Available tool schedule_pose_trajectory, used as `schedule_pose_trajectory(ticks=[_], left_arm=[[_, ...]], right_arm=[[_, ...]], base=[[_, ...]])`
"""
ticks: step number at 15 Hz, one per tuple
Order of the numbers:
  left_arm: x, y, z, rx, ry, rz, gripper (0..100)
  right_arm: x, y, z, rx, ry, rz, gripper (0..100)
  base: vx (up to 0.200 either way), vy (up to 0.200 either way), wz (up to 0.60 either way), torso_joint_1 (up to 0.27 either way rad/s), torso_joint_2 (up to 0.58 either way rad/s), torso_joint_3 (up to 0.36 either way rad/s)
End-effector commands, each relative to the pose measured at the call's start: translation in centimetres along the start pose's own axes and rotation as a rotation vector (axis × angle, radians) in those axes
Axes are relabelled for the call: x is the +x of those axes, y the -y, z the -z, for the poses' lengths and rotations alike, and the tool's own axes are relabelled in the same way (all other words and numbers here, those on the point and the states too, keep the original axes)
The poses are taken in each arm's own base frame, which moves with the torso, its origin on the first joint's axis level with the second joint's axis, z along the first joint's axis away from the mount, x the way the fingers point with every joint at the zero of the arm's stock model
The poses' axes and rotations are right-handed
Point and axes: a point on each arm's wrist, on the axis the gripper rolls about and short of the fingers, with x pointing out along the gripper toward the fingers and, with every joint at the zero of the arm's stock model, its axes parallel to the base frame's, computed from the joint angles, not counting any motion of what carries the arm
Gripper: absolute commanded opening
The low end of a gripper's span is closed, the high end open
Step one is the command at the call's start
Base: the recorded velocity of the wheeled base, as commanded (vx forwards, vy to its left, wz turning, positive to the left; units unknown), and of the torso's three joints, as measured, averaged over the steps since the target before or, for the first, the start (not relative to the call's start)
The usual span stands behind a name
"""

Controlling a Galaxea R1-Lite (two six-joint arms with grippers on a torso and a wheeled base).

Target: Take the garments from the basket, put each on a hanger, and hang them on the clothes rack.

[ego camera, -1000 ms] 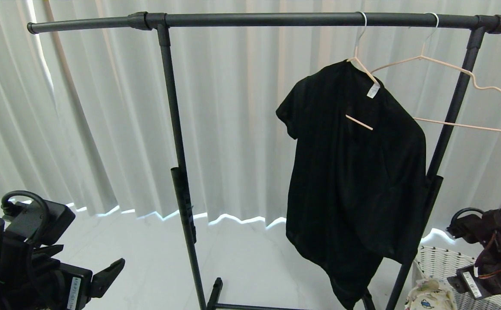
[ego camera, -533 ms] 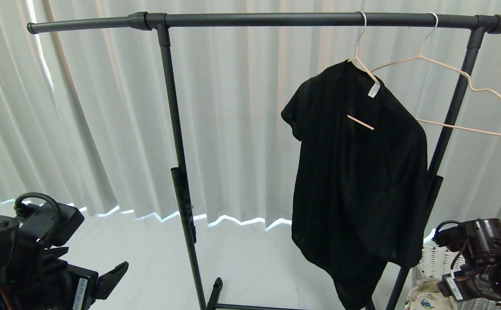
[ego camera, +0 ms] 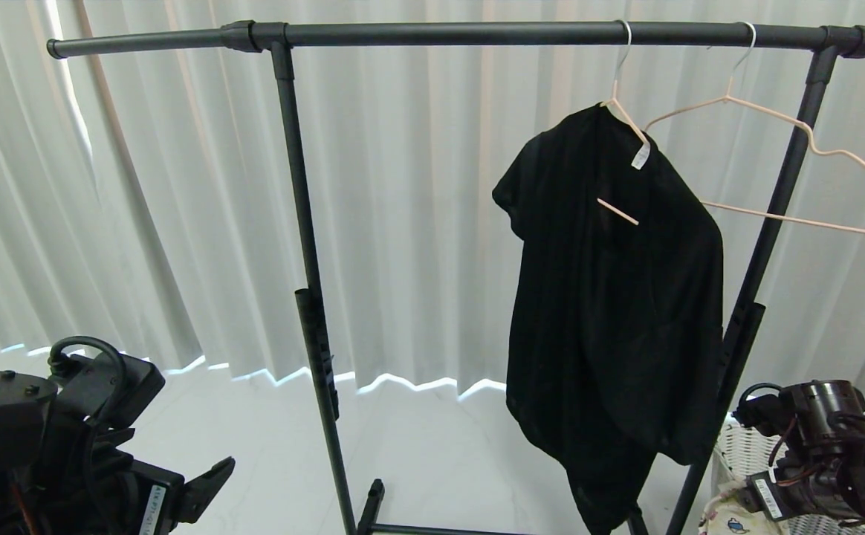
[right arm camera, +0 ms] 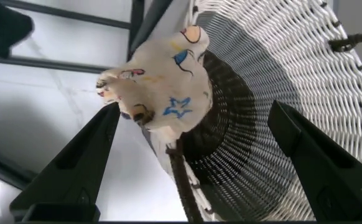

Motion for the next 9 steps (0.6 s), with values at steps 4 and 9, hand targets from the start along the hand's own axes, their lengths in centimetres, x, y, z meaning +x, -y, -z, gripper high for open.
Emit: schedule_pose_trajectory(ticks=[4, 9], left_arm=[[0.1, 0.0, 0.1, 0.002, -0.005, 0.001, 100], [0.1, 0.0, 0.1, 0.002, -0.008, 0.001, 100]], right_arm=[[1.8, -0.1, 0.7, 0.002, -0.065, 0.063, 100], [3.8, 0.0, 0.7, 0.026, -0.038, 0.124, 100]], base=[[0.0, 0.0, 0.0, 0.0, 0.0, 0.0], [0.0, 0.0, 0.0, 0.0, 0.0, 0.0]])
